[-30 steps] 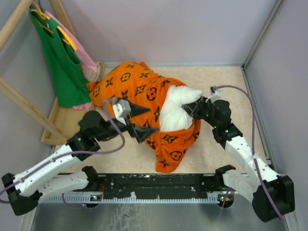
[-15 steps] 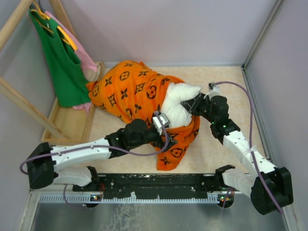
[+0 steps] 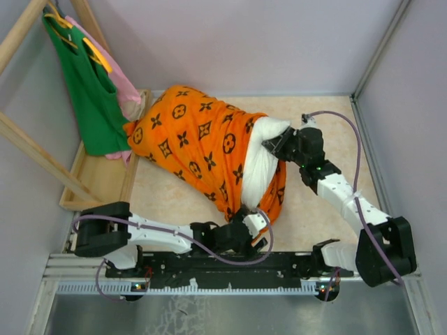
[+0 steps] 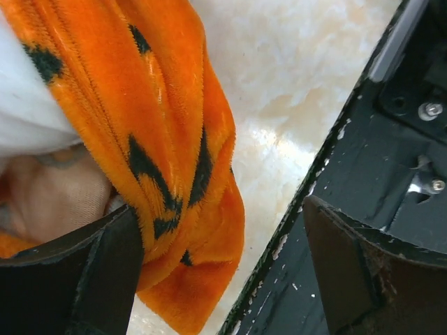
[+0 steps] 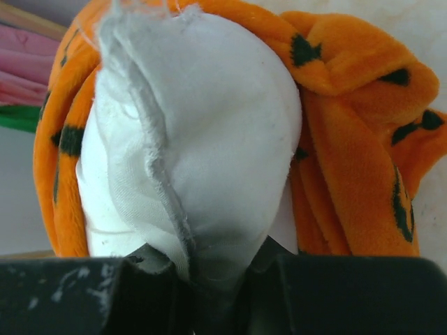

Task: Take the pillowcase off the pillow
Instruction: Remove the pillow from the pillowcase.

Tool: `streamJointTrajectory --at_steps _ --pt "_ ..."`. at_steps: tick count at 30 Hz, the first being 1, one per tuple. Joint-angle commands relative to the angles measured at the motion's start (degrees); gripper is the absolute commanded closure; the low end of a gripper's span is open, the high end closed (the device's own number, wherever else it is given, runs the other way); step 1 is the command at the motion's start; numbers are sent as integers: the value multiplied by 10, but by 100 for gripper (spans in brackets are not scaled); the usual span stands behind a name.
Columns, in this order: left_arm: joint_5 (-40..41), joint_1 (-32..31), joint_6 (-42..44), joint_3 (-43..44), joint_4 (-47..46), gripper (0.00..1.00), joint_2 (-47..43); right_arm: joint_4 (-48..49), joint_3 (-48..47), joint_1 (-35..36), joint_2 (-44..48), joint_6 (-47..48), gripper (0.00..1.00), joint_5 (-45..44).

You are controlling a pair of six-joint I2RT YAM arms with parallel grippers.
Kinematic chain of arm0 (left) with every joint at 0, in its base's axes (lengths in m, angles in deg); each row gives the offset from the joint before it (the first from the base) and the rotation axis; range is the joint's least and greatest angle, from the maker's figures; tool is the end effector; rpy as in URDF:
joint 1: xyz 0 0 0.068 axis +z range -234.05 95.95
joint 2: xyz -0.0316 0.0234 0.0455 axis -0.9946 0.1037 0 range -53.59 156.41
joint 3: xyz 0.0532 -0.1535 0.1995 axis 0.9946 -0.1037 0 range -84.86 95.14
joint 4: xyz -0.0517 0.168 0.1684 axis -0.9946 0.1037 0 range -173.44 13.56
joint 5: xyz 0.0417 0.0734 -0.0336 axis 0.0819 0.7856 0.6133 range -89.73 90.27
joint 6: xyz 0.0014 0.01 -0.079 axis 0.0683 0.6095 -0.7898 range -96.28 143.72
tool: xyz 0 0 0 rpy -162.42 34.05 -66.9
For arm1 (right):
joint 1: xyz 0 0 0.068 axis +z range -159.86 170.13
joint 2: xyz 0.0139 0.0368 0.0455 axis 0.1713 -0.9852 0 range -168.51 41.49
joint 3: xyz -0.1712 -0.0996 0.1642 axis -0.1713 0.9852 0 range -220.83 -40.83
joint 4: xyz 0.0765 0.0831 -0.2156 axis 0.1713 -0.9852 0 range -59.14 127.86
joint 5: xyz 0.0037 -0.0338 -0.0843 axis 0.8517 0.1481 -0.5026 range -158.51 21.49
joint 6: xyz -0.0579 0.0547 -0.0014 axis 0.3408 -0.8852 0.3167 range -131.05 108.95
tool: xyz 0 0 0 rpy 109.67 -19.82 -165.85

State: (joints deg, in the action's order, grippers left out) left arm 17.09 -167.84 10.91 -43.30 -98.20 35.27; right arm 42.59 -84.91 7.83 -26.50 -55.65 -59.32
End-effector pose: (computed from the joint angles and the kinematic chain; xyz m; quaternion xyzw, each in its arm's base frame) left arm 0.0554 -0.3258 0.1611 0.4464 0.7471 -0.2698 0.4120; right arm 0.2744 0.0989 0.2602 0.1438 0.8009 0.3546 0.4606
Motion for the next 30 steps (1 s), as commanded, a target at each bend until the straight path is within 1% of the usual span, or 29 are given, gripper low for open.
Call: streamJointTrajectory --at_steps 1,4,7,9,11,13,14,16,18,20,22,23,26,28,30 --pt "16 -61 -91 6 62 9 47 95 -83 -2 -36 -85 100 -57" --pt "30 -84 -101 1 69 8 55 82 -104 -2 -54 -127 100 -88" --pt "31 -87 -118 -16 75 8 54 73 -120 -4 -55 -161 100 -124" --pt "55 -87 -142 -27 94 8 55 71 -131 -12 -52 -192 100 -125" --pt "95 -86 -165 -27 131 7 58 69 -144 -33 -53 -235 100 -88" --pt "151 -80 -193 -25 181 3 61 66 -160 -65 -58 -282 100 -8" --pt "172 -70 -214 -25 214 2 60 60 -167 -79 -59 -298 100 27" --pt "195 -43 -243 -41 251 1 46 45 -176 -97 -52 -315 100 61" --pt "197 -13 -256 -72 239 0 18 22 -179 -109 -38 -331 100 75" --pt "181 31 -272 -101 220 0 -14 -20 -193 -122 -29 -343 100 85" --pt "164 67 -301 -125 214 0 -46 -45 -200 -133 -23 -352 100 116" --pt "156 84 -320 -138 213 0 -63 -47 -200 -138 -17 -365 100 142" --pt "155 126 -385 -174 228 1 -91 -55 -200 -161 12 -382 100 172" --pt "154 148 -406 -180 249 0 -105 -52 -186 -193 39 -400 100 178" --pt "157 154 -412 -177 263 0 -118 -27 -160 -225 61 -421 100 178"
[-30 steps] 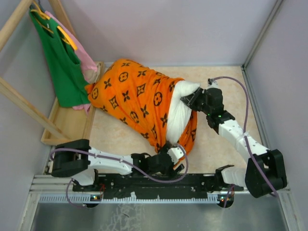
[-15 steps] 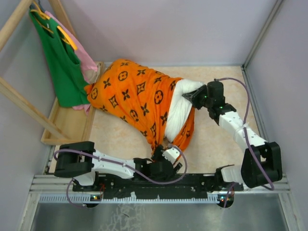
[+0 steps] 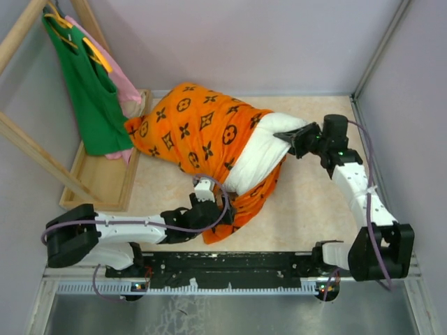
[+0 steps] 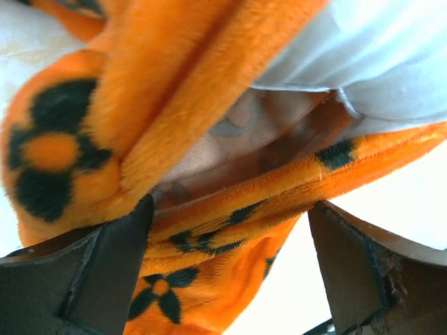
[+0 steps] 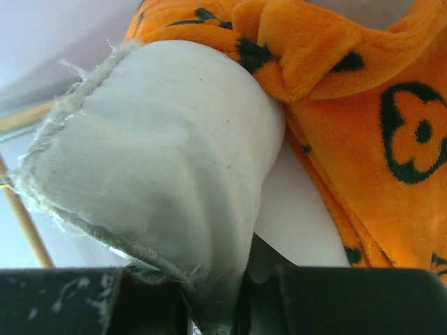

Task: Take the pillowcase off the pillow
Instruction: Remove the pillow from the pillowcase.

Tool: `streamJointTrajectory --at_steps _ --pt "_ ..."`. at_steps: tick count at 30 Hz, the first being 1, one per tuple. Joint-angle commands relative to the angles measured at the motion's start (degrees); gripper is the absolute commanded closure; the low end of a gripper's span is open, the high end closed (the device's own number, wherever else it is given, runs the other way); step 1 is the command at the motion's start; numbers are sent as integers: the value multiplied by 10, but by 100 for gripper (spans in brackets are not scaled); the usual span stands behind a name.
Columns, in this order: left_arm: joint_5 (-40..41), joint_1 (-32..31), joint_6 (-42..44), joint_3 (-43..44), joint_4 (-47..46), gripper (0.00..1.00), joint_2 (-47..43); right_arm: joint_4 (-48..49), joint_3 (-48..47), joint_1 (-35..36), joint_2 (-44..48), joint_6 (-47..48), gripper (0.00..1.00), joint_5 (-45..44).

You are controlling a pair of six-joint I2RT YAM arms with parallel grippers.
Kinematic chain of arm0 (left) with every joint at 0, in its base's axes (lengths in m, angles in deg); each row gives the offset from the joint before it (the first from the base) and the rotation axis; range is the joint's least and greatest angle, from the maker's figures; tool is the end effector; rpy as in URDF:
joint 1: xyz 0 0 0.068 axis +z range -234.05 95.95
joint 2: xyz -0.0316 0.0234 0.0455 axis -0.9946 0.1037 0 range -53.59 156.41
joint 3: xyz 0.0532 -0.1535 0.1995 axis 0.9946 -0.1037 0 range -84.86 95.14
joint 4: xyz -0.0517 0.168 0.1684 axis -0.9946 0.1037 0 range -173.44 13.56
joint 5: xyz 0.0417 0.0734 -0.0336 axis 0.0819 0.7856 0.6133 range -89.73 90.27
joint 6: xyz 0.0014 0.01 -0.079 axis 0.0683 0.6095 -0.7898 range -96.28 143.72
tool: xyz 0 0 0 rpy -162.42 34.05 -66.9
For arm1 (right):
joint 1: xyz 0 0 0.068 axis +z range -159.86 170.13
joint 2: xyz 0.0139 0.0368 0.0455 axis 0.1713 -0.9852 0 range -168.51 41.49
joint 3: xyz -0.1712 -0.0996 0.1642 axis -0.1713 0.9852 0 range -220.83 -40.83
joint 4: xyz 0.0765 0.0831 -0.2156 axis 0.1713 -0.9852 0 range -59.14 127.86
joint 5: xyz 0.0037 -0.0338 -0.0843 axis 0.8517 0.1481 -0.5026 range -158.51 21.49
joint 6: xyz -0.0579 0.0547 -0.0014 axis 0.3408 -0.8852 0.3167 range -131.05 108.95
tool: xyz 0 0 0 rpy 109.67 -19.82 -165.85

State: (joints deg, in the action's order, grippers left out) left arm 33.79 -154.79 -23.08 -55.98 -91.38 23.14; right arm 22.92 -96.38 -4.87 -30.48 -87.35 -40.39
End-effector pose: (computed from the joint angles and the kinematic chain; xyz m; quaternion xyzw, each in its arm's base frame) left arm 0.1214 -0.2326 0.1436 0.0605 0.8740 -0.2112 0.4335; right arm 0.2876 0.0574 0.2730 0.3962 0.7566 0.4702 0.2225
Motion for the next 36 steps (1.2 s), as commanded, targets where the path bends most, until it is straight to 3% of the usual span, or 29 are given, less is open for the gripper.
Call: streamJointTrajectory --at_steps 1,6,11,14,17,22,27,33,36 --pt "-11 24 -73 -49 195 0 -3 175 -38 -110 104 -109 100 -11" --pt "-24 27 -18 -39 145 0 -29 150 -35 -90 106 -69 100 -57" --pt "-63 26 123 -6 22 0 -71 70 -64 26 120 40 100 -226" --pt "-48 26 186 36 -38 0 -49 73 -61 68 119 43 100 -257" --pt "-47 26 220 97 -39 0 -9 79 -62 97 114 49 100 -274" --pt "-159 26 275 103 -128 1 -46 67 -67 104 124 64 100 -297" --pt "-167 24 285 94 -98 2 -140 73 -54 104 130 75 100 -313" --pt "-268 21 367 76 -132 1 -234 86 -49 118 131 105 100 -336" --pt "-339 21 408 89 -152 0 -221 86 -54 131 132 118 100 -350"
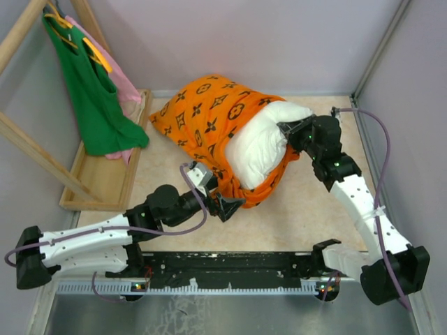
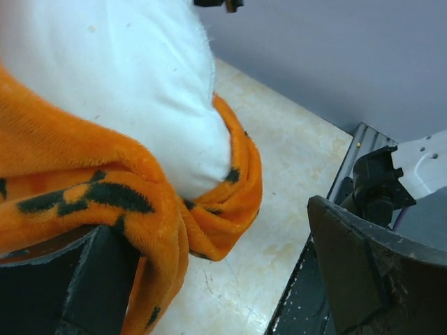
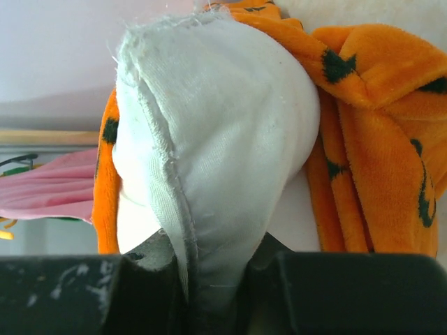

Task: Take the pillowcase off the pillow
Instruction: Remove the pillow from the pillowcase.

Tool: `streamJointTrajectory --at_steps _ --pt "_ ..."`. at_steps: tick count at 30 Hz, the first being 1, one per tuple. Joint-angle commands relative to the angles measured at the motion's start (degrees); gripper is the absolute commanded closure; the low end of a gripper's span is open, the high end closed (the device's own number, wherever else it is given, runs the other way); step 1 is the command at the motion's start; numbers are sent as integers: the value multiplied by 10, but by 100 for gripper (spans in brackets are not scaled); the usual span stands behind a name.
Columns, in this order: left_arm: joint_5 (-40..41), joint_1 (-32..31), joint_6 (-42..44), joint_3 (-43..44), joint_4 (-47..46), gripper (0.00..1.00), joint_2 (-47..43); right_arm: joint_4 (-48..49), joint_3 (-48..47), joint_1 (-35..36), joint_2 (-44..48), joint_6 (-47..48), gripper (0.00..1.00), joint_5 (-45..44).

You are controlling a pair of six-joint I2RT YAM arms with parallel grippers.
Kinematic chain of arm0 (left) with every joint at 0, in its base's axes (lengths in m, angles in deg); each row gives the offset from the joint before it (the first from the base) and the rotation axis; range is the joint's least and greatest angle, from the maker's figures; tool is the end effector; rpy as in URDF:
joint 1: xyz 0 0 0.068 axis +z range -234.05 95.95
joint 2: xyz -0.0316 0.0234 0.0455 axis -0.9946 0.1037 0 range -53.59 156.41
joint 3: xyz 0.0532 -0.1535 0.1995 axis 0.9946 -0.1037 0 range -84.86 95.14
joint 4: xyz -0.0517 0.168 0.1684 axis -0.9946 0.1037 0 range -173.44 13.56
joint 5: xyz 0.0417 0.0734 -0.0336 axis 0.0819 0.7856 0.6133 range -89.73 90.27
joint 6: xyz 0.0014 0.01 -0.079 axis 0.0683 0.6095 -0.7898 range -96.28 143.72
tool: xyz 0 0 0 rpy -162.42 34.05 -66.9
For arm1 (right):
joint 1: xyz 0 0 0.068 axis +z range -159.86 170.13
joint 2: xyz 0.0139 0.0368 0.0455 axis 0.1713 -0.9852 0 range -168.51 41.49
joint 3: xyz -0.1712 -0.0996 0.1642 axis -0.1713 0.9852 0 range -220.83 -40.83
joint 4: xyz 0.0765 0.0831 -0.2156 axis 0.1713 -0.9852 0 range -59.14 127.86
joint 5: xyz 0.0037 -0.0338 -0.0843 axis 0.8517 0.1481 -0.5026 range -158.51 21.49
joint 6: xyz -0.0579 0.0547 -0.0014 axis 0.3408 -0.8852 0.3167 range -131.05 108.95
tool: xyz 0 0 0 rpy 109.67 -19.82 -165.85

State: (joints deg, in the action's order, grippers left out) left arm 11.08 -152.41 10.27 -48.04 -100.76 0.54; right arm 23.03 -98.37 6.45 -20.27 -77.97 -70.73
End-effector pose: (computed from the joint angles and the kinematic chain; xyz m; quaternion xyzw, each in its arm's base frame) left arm 0.1039 -0.2270 0.3045 0.2655 0.6553 -0.4107 0.5756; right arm 0.2568 0.0723 0.3286 0.3581 0.7313 0.3736 0.4443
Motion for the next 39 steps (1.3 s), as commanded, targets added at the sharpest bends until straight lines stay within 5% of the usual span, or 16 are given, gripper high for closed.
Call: streamJointTrajectory --at_steps 1,4,7,11,14,26,32,39 --pt "-151 -2 89 26 -49 1 15 82 -36 21 29 29 100 -51" --pt "-229 -5 128 62 -11 5 17 76 -42 23 26 40 100 -58" --pt "-150 -10 173 92 127 4 -56 73 -43 26 27 48 100 -65" --pt "-78 -9 174 84 151 0 -171 73 -39 40 29 56 100 -87" --pt "-70 -9 168 81 160 0 -171 88 -33 57 23 57 100 -97" --pt "-229 -12 170 122 23 3 108 80 -64 111 -8 74 100 -116" --pt "-200 -17 174 102 -85 2 202 74 -59 118 -2 80 100 -112" --pt "-257 -18 75 57 -237 4 353 81 -50 118 13 80 100 -118"
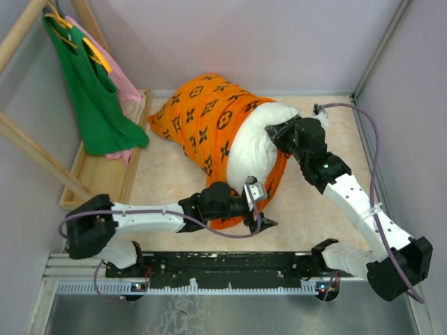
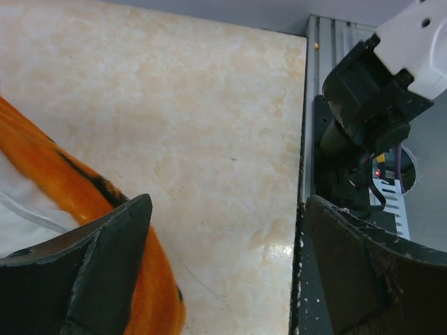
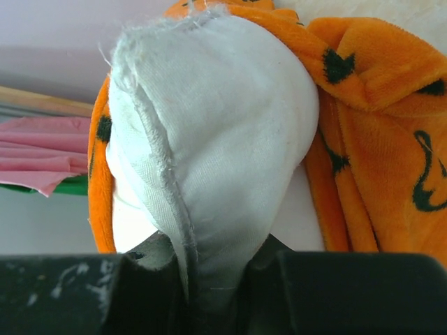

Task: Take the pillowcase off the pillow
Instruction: Remove the pillow from the pillowcase.

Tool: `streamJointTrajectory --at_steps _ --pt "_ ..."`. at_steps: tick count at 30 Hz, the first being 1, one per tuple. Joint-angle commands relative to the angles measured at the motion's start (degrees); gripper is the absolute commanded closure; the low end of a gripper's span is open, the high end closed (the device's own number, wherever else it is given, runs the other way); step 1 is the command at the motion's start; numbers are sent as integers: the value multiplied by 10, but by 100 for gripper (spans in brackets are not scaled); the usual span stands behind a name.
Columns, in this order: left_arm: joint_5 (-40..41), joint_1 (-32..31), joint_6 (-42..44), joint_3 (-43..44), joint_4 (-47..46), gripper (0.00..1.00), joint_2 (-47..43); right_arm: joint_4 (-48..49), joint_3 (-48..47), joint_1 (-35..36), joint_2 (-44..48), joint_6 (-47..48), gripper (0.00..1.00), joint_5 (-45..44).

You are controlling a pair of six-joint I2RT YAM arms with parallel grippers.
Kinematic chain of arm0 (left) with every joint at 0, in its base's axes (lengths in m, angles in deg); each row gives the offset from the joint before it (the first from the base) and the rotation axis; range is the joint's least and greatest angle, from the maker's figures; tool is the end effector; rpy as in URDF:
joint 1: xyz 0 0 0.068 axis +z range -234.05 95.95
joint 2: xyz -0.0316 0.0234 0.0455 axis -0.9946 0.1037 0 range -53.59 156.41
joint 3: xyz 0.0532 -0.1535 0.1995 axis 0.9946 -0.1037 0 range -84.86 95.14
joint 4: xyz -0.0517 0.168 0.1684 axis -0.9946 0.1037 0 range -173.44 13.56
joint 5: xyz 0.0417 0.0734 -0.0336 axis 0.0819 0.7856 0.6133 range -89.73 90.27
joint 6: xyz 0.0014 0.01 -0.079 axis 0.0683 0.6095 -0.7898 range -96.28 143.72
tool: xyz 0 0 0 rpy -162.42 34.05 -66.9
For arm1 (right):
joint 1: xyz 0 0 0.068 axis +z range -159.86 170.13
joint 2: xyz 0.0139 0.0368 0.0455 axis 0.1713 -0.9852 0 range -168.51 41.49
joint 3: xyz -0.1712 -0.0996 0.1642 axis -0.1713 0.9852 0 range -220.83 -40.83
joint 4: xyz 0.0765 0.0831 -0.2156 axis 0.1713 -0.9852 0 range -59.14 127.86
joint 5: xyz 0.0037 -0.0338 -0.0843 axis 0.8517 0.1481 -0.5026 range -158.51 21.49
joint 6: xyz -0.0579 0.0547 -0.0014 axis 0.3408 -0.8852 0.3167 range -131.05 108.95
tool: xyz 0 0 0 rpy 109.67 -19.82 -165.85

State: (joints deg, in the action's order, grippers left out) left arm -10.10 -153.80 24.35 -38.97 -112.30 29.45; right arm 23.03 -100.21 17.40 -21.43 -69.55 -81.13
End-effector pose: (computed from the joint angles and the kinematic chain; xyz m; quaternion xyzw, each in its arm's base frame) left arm 0.1081 -0.3289 0.2507 0.4824 0.5816 -0.4259 0.4977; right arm 0.2467 0.1101 0.3358 0.2789 0.7589 0.3305 0.4869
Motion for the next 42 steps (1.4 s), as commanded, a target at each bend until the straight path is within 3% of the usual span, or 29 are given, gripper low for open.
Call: streamJointTrajectory --at_steps 1,7,11,18,24,32,37,42 --pt "-49 -5 -79 -34 -134 4 86 82 -32 9 24 -5 100 -11" --pt "-33 -21 -115 -46 -196 6 169 92 -40 9 19 -11 100 -4" --pt "22 -21 -115 -58 -190 6 183 96 -47 9 14 -43 100 17" --pt "153 -8 -100 -145 -134 3 90 74 -54 -33 33 -65 100 103" --pt "180 9 -85 -171 -27 0 -46 129 66 -185 53 -81 100 383" --pt "292 127 -95 -170 118 0 -136 4 120 -201 87 46 100 430" --pt "285 158 -76 -142 151 0 -209 -7 176 -217 99 66 100 458" --pt "198 187 -47 -49 171 0 -205 -1 207 -217 117 89 100 449"
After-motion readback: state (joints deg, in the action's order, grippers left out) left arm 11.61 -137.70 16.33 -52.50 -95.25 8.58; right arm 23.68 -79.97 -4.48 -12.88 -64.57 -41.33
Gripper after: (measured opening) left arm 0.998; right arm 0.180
